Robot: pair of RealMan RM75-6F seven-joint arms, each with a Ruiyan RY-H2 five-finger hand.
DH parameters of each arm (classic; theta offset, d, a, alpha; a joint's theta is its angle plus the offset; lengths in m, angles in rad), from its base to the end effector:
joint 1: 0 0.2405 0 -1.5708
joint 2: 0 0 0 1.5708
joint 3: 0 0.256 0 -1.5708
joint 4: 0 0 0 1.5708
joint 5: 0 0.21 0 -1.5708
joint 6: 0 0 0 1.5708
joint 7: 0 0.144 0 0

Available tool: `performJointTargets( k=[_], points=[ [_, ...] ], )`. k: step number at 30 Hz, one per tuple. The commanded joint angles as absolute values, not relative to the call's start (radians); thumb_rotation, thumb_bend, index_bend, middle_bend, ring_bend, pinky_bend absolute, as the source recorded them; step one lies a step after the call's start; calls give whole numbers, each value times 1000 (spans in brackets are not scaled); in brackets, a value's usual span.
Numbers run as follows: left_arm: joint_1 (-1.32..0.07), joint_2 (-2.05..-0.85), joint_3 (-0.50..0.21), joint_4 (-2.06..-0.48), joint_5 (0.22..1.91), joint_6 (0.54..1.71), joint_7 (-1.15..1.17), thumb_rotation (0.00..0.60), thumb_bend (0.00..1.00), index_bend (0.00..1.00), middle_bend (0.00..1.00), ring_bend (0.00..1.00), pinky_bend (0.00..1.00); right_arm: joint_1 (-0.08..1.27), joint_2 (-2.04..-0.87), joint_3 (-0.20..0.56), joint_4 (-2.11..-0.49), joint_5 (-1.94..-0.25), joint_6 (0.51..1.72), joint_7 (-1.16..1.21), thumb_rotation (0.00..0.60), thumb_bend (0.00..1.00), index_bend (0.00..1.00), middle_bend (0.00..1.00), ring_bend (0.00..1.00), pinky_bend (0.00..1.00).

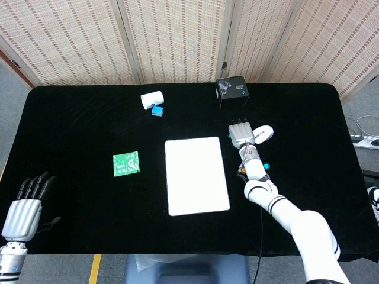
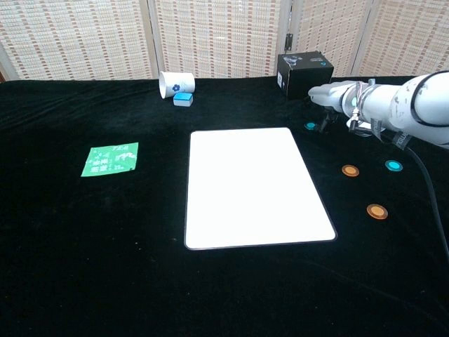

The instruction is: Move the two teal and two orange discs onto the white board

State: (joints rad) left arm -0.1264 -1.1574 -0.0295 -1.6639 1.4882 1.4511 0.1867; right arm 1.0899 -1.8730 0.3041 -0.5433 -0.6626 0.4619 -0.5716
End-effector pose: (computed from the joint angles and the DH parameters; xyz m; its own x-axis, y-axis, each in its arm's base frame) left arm -0.2941 0.1877 0.1354 0.4841 0.0424 0.8740 0.8747 -0.0490 -0.4822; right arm -0.1686 -0.4900 -0.0387 0.6326 -0.3527 0.6895 -0.7629 -0.1301 0.6333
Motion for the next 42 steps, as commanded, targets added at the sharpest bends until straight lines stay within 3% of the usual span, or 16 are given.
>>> performJointTargets(
  k=[1, 10, 26, 32, 42],
  points=[
    [-126, -1158, -29, -1663, 1487, 1451, 187, 600, 154, 67, 24, 42, 0, 1098, -1883, 301, -525, -656, 452, -577, 600, 560, 269, 135, 37, 0],
    [-127, -1160, -30, -1660, 1483, 1446, 187, 600, 153, 71, 24, 41, 0, 1104, -1901, 293, -489, -646, 438, -589, 600, 560, 280, 135, 35, 0],
    [-130, -1167, -30, -1650, 1484, 1442, 180, 600, 153, 76, 24, 41, 0, 1033, -1794, 252, -689, -736, 540, -559, 600, 560, 534, 220, 40, 0],
    [-130, -1169, -30, -1646, 1486, 1442, 176, 600, 154, 76, 24, 42, 0, 1000, -1722, 241, -814, -765, 604, -548, 600, 561, 533, 215, 38, 0],
    [-132, -1171, -28, -1643, 1489, 1437, 171, 600, 153, 75, 24, 42, 0, 947, -1676, 207, -902, -789, 667, -534, 600, 561, 394, 177, 34, 0]
  ],
)
